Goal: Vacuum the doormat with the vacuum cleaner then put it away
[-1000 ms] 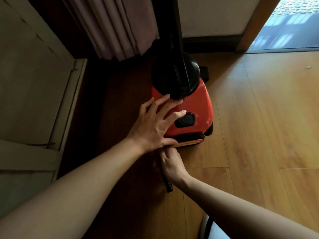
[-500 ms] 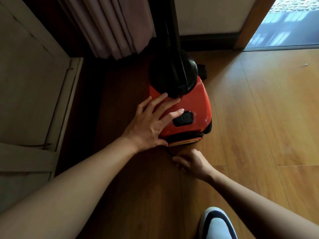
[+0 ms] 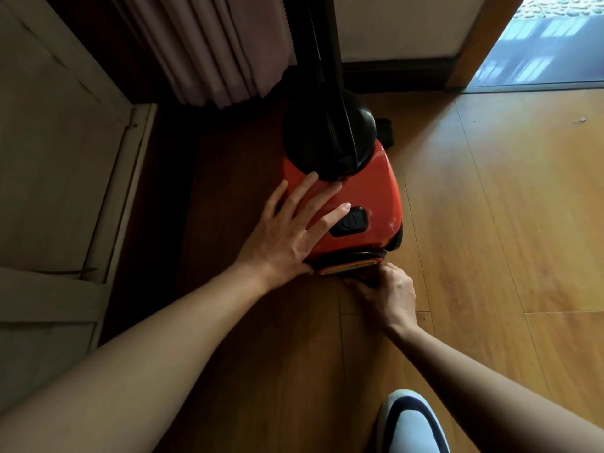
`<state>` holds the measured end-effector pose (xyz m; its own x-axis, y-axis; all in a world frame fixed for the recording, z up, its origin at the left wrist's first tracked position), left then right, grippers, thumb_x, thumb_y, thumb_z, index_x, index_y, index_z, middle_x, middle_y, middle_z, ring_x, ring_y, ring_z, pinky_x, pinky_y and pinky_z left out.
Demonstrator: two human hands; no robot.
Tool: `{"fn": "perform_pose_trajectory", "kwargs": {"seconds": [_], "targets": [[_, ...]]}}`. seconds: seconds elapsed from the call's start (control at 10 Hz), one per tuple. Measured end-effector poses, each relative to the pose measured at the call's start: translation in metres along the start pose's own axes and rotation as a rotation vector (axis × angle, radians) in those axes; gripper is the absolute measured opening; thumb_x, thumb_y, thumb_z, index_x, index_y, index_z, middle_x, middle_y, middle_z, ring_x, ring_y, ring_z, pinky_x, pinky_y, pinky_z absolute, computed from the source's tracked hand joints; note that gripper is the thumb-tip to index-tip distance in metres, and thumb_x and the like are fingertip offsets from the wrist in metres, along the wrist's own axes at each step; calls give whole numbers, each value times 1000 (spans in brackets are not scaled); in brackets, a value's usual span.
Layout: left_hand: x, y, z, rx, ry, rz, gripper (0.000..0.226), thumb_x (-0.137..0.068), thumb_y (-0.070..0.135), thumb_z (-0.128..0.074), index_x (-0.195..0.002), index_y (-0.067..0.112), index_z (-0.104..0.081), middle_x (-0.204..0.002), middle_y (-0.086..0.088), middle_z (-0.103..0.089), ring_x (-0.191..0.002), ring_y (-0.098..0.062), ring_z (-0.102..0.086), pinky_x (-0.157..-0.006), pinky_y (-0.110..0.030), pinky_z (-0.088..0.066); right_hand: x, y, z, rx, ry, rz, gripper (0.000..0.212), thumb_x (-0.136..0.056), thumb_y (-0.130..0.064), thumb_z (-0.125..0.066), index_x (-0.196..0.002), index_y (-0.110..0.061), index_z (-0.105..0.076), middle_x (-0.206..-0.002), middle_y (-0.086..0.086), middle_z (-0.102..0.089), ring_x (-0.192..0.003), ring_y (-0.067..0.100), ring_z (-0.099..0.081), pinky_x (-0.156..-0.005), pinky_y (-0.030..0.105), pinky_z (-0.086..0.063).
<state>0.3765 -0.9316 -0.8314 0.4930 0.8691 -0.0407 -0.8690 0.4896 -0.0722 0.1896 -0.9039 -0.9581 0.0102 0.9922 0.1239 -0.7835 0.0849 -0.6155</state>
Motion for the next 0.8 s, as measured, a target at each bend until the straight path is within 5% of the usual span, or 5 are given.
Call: {"fn": "perform_pose_trajectory", "kwargs": {"seconds": [0.2, 0.5, 0.8], "targets": [[-1, 0, 1, 15, 10, 0, 127, -55, 53, -90, -154, 28, -15, -166, -6, -8, -153, -35, -3, -120, -61, -11, -14, 12, 24, 79, 78, -66, 39, -78, -35, -85, -111, -18, -72, -104, 1, -55, -93, 22, -58, -74, 41, -57], [5, -7, 11, 50, -97, -80, 127, -62, 54, -86, -157, 32, -5, -167, 0, 3, -154, -27, 9, -123, -53, -5, -2, 29, 38, -31, 39, -105, 52, -76, -36, -87, -120, -18, -66, -108, 2, -62, -93, 17, -65, -77, 39, -61], [20, 1, 50, 149, -55, -30, 102, -70, 56, -79, -154, 29, -28, -162, -1, -27, -151, -25, -21, -122, -48, -16, -6, 7, 89, 238, -42, 73, 53, -88, -44, -69, -136, -22, -59, -125, 6, -60, -110, 25, -60, -90, 42, -55]]}}
Point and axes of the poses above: each hand's wrist, its own x-axis away from the middle knuckle, its own z-axis out of the back of the hand, y = z × x, the point moved 8 cm from there along -x, towards the middle knuckle
